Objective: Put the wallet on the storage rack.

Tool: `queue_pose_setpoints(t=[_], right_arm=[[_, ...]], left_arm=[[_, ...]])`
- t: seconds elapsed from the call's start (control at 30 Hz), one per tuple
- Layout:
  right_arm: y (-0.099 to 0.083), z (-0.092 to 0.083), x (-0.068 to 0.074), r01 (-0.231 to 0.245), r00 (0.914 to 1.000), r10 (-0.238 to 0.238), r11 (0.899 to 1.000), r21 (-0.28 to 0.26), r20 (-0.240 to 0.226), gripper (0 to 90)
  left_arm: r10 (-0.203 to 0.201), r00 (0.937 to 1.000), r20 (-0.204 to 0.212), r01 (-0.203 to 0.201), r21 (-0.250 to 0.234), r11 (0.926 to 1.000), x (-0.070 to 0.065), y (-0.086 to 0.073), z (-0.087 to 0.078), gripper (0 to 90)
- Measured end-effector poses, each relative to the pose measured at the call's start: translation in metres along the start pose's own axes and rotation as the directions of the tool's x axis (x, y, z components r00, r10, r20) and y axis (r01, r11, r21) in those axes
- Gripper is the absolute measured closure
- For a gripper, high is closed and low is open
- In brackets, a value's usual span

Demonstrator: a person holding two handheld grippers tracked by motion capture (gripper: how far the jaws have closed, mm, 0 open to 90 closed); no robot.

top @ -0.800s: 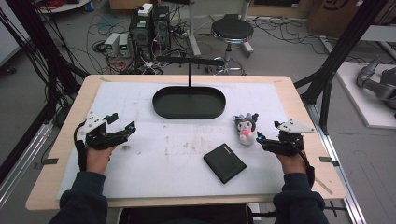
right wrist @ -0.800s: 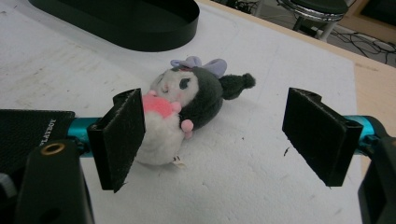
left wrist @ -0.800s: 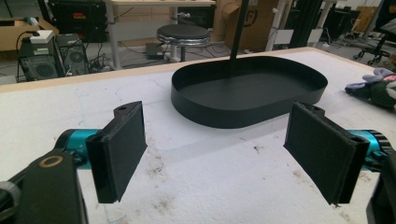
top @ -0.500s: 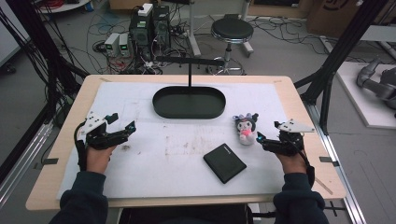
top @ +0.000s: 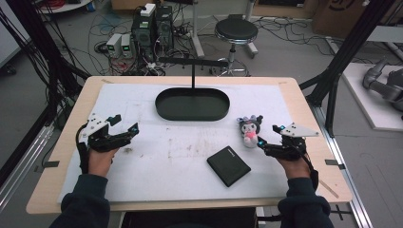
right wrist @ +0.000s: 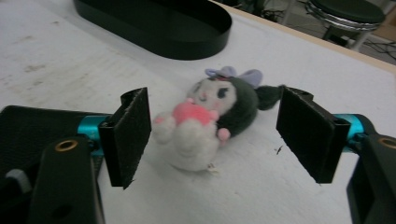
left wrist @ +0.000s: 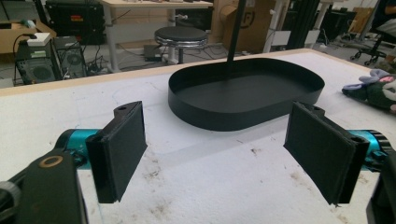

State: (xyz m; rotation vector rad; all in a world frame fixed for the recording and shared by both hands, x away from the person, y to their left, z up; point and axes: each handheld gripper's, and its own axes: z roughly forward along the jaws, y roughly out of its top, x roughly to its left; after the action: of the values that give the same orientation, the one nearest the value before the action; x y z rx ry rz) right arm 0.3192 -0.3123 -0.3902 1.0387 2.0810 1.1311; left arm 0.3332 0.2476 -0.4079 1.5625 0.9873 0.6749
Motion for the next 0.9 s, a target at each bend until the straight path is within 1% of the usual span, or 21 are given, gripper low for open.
queue_pose_setpoints(t=[0.07, 0.1, 0.13, 0.17, 0.27, 0.3, 0.33, 0.4, 0.47, 0.53, 0.57, 0.6, 0.67, 0.73, 0.77, 0.8, 0.83, 0.87, 0.9], right_arm=[[0.001, 0.002, 0.004, 0.009, 0.9995, -0.009, 1.000, -0.005, -0.031, 28.7], [0.002, 0.003, 0.006, 0.006, 0.9985, -0.006, 1.000, 0.000, -0.055, 30.0], [0.002, 0.003, 0.006, 0.006, 0.9985, -0.006, 1.000, 0.000, -0.055, 30.0], [0.002, 0.006, 0.010, 0.013, 0.9943, -0.012, 1.000, 0.009, -0.106, 35.4], [0.003, 0.014, 0.019, 0.023, 0.9826, -0.016, 0.999, 0.034, -0.185, 39.2], [0.003, 0.017, 0.021, 0.027, 0.9793, -0.018, 0.999, 0.043, -0.201, 39.4], [0.003, 0.017, 0.021, 0.027, 0.9793, -0.018, 0.999, 0.043, -0.201, 39.4], [0.002, 0.028, 0.032, 0.055, 0.9739, -0.036, 0.995, 0.079, -0.224, 38.2], [0.001, 0.034, 0.038, 0.053, 0.9658, -0.028, 0.995, 0.090, -0.258, 38.2], [-0.001, 0.040, 0.043, 0.068, 0.9587, -0.034, 0.992, 0.111, -0.282, 38.0], [-0.001, 0.040, 0.043, 0.068, 0.9587, -0.034, 0.992, 0.111, -0.282, 38.0], [-0.002, 0.045, 0.047, 0.072, 0.9561, -0.032, 0.989, 0.126, -0.291, 36.2], [-0.003, 0.047, 0.049, 0.069, 0.9571, -0.029, 0.989, 0.132, -0.288, 34.9], [-0.004, 0.050, 0.050, 0.057, 0.9521, -0.014, 0.989, 0.135, -0.305, 32.3], [-0.004, 0.050, 0.050, 0.057, 0.9521, -0.014, 0.989, 0.135, -0.305, 32.3], [-0.007, 0.053, 0.051, 0.041, 0.9476, 0.010, 0.988, 0.152, -0.319, 29.4], [-0.008, 0.054, 0.053, 0.039, 0.9464, 0.018, 0.985, 0.168, -0.323, 28.7], [-0.009, 0.056, 0.054, 0.046, 0.9439, 0.017, 0.982, 0.184, -0.330, 28.6], [-0.009, 0.056, 0.054, 0.046, 0.9439, 0.017, 0.982, 0.184, -0.330, 28.6]], left_arm=[[0.002, 1.0000, 0.006, -0.002, 0.004, 1.0000, 0.000, 0.000, 0.001, 20.3], [0.002, 1.0000, 0.006, -0.002, 0.004, 1.0000, 0.000, 0.000, 0.001, 20.3], [0.002, 1.0000, 0.008, -0.002, 0.006, 1.0000, 0.000, -0.001, 0.001, 20.3], [0.000, 1.0000, 0.009, 0.000, 0.007, 1.0000, 0.000, -0.001, 0.002, 20.3], [-0.005, 0.9999, 0.013, 0.005, 0.009, 0.9999, 0.000, -0.001, 0.003, 20.6], [-0.005, 0.9999, 0.013, 0.005, 0.009, 0.9999, 0.000, -0.001, 0.003, 20.6], [-0.001, 0.9999, 0.013, 0.001, 0.012, 0.9999, 0.001, -0.001, 0.003, 20.6], [-0.001, 0.9999, 0.014, 0.001, 0.018, 0.9998, 0.001, -0.002, 0.004, 20.7], [-0.004, 0.9999, 0.016, 0.004, 0.019, 0.9998, 0.000, -0.002, 0.005, 20.7], [-0.004, 0.9998, 0.019, 0.004, 0.020, 0.9998, -0.001, -0.002, 0.005, 20.8], [-0.004, 0.9998, 0.019, 0.004, 0.020, 0.9998, -0.001, -0.002, 0.005, 20.8], [-0.001, 0.9998, 0.020, 0.001, 0.023, 0.9997, -0.001, -0.002, 0.005, 20.8], [-0.002, 0.9997, 0.022, 0.001, 0.026, 0.9997, -0.001, -0.002, 0.006, 20.8], [0.000, 0.9997, 0.025, -0.001, 0.029, 0.9996, -0.001, -0.003, 0.006, 20.9], [0.000, 0.9997, 0.025, -0.001, 0.029, 0.9996, -0.001, -0.003, 0.006, 20.9], [-0.002, 0.9997, 0.026, 0.001, 0.030, 0.9996, -0.002, -0.003, 0.006, 20.9], [0.000, 0.9997, 0.026, -0.001, 0.031, 0.9995, -0.002, -0.003, 0.006, 20.9], [0.000, 0.9997, 0.026, -0.001, 0.032, 0.9995, -0.002, -0.003, 0.006, 21.0], [0.000, 0.9997, 0.026, -0.001, 0.032, 0.9995, -0.002, -0.003, 0.006, 21.0]])
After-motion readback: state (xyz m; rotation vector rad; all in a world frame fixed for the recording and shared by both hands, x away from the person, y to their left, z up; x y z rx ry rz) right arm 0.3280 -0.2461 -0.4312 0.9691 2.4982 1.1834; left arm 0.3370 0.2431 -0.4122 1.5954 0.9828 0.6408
